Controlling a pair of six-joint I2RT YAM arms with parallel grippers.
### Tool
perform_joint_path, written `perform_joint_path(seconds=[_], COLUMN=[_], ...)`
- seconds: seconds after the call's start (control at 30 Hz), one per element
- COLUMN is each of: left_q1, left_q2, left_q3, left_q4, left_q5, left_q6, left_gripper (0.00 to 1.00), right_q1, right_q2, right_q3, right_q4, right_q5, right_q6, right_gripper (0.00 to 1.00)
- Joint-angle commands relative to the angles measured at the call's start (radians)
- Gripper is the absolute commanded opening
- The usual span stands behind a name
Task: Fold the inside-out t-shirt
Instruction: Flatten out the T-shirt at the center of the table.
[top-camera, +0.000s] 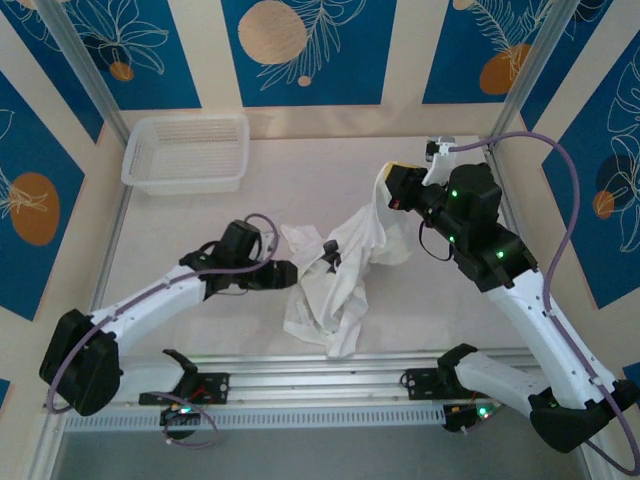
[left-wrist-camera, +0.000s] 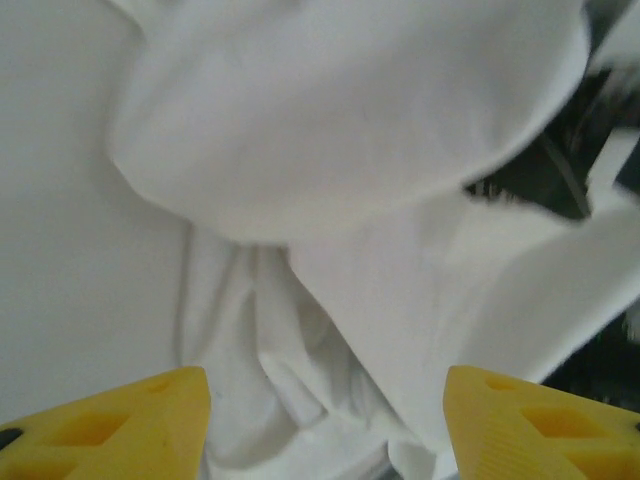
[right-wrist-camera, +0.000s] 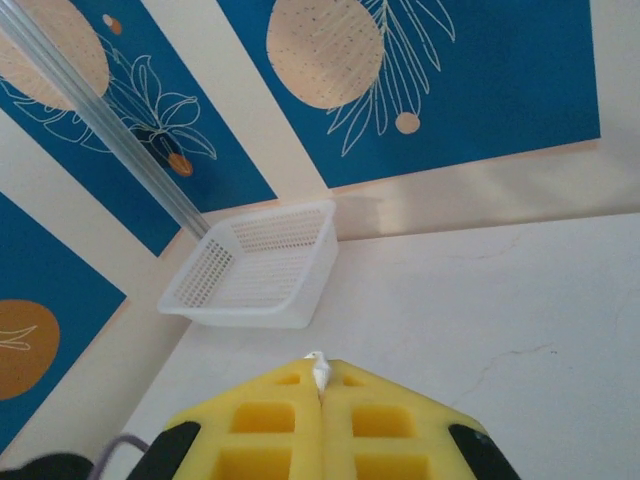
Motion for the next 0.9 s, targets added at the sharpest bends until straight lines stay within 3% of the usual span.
perform_joint_path(seconds=[0.0,0.1,0.2,0.27,0.3,0.4,0.5,0.57,0.73,0.87], left_q1=[-0.086,-0.178,-0.199,-0.203,-0.204,-0.205,-0.179,-0.115,0.215,0.369], left_q2=[0.059,0.136,0.204,0.236,0.250,0.269,0.213,0.147,-0.016,0.018], left_q3=[-0.040,-0.042,-0.048,-0.040,-0.030,0.018,0.072,0.124,0.317,0.474], left_q4=[-0.047,-0.107,-0.085,-0.066,-0.054,-0.065,-0.090,-0.149,-0.254,-0.307], left_q5=[0.036,-0.057,-0.092,-0.116,-0.128,-0.176,-0.223,-0.253,-0.302,-0.335], left_q6=[-0.062,-0.079,-0.128,-0.156,-0.160,-0.146,-0.111,-0.065,0.079,0.122], left_gripper=[0.65,0.66,0.65,0.59,0.49,0.00,0.00,0.00,0.00,0.00], right_q1=[-0.014,-0.019,-0.021,-0.023,-0.022,-0.024,-0.034,-0.046,-0.084,-0.108], right_q2=[-0.010,-0.002,-0.001,-0.001,-0.001,-0.003,-0.012,-0.021,-0.061,-0.104], right_q3=[0.016,0.031,0.031,0.035,0.038,0.048,0.063,0.083,0.162,0.229], right_q4=[0.017,-0.002,-0.008,-0.016,-0.022,-0.034,-0.040,-0.044,-0.064,-0.077], right_q5=[0.015,0.003,-0.004,-0.008,-0.010,-0.006,-0.004,-0.002,0.056,0.128], right_q6=[0.027,0.029,0.033,0.038,0.039,0.041,0.052,0.063,0.078,0.068], right_gripper=[0.00,0.00,0.00,0.00,0.00,0.00,0.00,0.00,0.00,0.00])
